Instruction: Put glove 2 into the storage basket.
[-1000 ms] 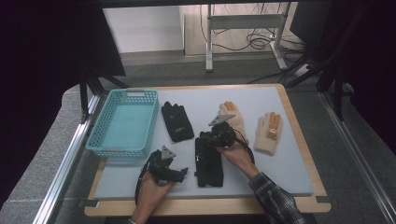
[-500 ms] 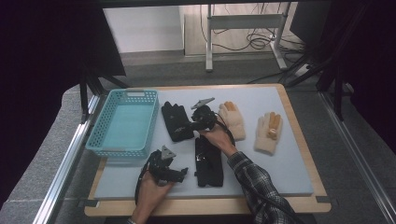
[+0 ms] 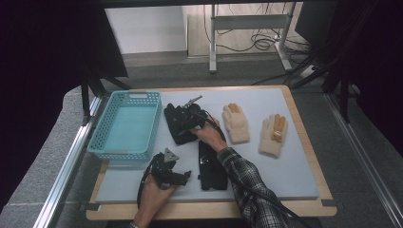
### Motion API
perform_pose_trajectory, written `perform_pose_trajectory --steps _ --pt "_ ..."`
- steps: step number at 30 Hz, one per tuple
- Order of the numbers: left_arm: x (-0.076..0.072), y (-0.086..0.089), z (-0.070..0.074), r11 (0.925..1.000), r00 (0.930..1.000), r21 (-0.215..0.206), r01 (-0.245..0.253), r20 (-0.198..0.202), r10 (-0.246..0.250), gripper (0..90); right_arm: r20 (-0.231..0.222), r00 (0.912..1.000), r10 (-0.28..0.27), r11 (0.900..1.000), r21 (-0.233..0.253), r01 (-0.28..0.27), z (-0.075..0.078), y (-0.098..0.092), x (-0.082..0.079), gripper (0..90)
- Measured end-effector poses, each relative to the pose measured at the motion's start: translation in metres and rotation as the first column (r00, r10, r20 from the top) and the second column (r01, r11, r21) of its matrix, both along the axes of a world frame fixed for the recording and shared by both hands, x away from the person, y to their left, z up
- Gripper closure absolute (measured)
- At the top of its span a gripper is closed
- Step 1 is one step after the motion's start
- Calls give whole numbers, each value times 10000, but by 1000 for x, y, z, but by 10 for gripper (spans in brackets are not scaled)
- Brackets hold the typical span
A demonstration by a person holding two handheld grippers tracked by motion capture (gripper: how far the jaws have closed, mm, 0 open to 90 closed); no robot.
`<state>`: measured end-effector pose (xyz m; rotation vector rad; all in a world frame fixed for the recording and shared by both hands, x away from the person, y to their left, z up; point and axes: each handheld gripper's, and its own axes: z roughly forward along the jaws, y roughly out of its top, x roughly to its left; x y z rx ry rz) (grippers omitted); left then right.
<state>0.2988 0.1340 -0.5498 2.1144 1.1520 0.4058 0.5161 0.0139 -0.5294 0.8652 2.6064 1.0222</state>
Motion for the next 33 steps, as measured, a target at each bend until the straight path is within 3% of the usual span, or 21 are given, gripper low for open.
perform_pose_trajectory --steps 1,2,4,8,11,12,15,26,33 --pt "0 0 0 10000 10000 0 0 0 0 20 0 10000 0 10000 0 0 0 0 0 451" --pt "0 0 0 10000 10000 2 2 -2 -2 19 0 9996 -294 9996 -21 294 2 -1 -3 689" --pt "0 0 0 10000 10000 -2 3 -5 -3 19 -105 9997 -219 9997 -144 217 3 0 -6 777" --pt "0 0 0 10000 10000 -2 1 -4 -1 19 -176 9990 -400 9984 -416 393 7 3 -9 836" --pt "0 0 0 10000 10000 -5 2 -9 -2 20 -190 9987 -475 9982 -383 468 9 2 -11 847" --pt "0 0 0 10000 10000 4 3 -5 -3 20 -312 9980 -544 9985 -94 541 13 -1 -12 857" --pt "0 0 0 10000 10000 4 2 -2 -2 19 -348 9977 -581 9981 187 587 18 -5 -13 859" --pt "0 0 0 10000 10000 15 4 -7 -4 19 -105 9983 -575 9932 1003 583 51 -26 -33 863" --pt "0 0 0 10000 10000 16 6 -6 -6 20 -310 9966 -766 9823 1692 808 66 -57 -49 862"
